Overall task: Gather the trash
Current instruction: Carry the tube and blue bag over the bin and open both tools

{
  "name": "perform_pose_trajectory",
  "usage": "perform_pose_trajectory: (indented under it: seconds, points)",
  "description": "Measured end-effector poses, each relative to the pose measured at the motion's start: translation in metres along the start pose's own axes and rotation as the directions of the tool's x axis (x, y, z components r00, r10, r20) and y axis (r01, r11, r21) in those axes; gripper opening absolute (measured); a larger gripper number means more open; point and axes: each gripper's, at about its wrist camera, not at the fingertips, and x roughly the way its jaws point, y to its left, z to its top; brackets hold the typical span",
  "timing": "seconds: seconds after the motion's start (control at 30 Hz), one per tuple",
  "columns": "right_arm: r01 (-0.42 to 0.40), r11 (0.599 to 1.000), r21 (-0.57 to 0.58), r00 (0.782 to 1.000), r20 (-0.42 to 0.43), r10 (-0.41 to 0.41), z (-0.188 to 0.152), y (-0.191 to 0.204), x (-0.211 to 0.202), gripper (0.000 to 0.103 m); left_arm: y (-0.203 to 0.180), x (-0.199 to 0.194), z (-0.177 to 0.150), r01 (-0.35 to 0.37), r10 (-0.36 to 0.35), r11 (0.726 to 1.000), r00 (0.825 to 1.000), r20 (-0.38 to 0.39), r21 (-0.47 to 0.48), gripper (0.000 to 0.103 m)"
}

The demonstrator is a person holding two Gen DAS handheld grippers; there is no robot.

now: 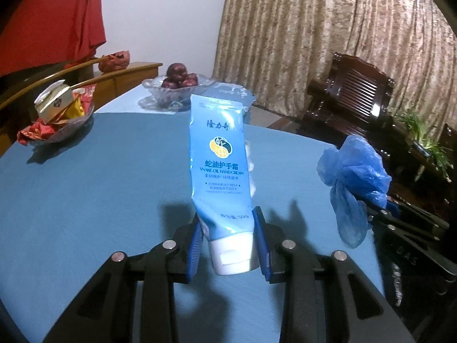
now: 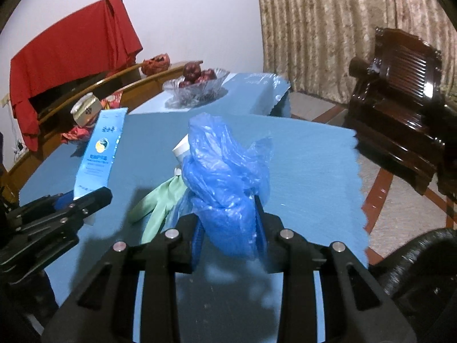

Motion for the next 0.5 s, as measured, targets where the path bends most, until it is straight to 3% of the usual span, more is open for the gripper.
perform_pose_trajectory:
  seconds: [0.5]
  points:
    - [0.115,0.991,0.065,0.988,0.099,-0.121,-0.029,-0.051,-0.124,0.03,-0.086,-0.051,-0.01,0.16,-0.162,0.982,0.987,0.011,0.098,0.033]
